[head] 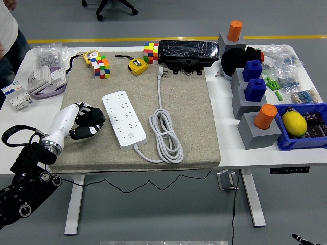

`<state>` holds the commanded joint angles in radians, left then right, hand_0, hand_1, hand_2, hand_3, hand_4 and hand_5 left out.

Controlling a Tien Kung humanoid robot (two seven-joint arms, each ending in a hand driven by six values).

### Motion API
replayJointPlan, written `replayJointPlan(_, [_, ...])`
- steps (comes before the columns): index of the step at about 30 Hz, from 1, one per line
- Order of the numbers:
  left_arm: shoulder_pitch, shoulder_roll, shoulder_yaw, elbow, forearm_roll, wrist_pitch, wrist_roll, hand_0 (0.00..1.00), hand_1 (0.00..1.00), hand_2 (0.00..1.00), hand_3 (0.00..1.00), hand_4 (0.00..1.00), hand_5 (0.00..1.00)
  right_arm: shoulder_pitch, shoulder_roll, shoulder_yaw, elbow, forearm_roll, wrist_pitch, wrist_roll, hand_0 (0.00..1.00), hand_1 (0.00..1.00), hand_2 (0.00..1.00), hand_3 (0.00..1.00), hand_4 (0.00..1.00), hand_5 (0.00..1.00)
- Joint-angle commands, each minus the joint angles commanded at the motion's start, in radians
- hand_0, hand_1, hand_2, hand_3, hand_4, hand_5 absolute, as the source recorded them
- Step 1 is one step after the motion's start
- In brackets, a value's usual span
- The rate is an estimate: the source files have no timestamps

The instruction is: Put the plug near the board,insert it into the board,press the button,pull the plug out

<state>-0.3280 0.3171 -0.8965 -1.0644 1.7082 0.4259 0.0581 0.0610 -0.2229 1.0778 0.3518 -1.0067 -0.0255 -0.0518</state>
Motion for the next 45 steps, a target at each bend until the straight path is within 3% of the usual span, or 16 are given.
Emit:
replayJointPlan(5, [-0.002,-0.002,-0.001,0.015,0.006,-0.026,0.024,0.692,0.633,0.555,0.601,0.873,0.256,0.001,-0.002,-0.001,0.000,0.001,0.000,0.000,0.651,0.646,0.638,0.563,0.989,0.557])
replayJointPlan(6, [-0.002,-0.002,-0.001,0.015,0.009,-0.029,0.027,0.758,0.781,0.759,0.827,0.998,0.405,0.001,-0.003,-0.001,0.000,0.001,0.000,0.000,0.651,0.646,0.639,0.563,0.989,0.556])
replayJointPlan(11, [-0.002,0.002,-0.004,0.014,0.017,-0.044,0.041,0.758,0.781,0.759,0.827,0.998,0.405,0.000,-0.003,-0.004,0.000,0.001,0.001,0.000,0.651,0.646,0.639,0.563,0.989,0.556])
replayJointPlan(12, [0.001,0.002,-0.006,0.012,0.017,-0.041,0.039,0.785,0.824,0.813,0.866,0.998,0.478,0.000,-0.003,-0.004,0.001,0.001,0.001,0.000,0.651,0.646,0.638,0.563,0.989,0.557])
replayJointPlan(18, [0.022,0.006,-0.027,-0.025,0.012,-0.013,0.016,0.778,0.824,0.817,0.861,0.998,0.505,-0.003,-0.003,-0.005,0.000,0.000,0.001,0.000,0.650,0.646,0.638,0.563,0.989,0.556])
replayJointPlan(27, [0.029,0.009,-0.064,-0.089,-0.049,0.083,-0.081,0.765,0.787,0.768,0.818,0.998,0.523,0.010,-0.001,-0.003,-0.004,-0.001,0.000,0.001,0.651,0.646,0.638,0.563,0.989,0.556])
replayJointPlan(34, [0.005,0.014,-0.090,-0.123,-0.072,0.100,-0.102,0.753,0.771,0.748,0.805,0.998,0.517,0.036,-0.010,0.008,0.005,-0.022,-0.003,0.003,0.651,0.646,0.638,0.563,0.989,0.557])
replayJointPlan(45, [-0.014,0.030,-0.092,-0.145,-0.081,0.107,-0.115,0.745,0.758,0.739,0.793,0.998,0.521,0.010,0.029,0.077,-0.003,-0.053,-0.006,0.004,0.650,0.646,0.638,0.563,0.989,0.557])
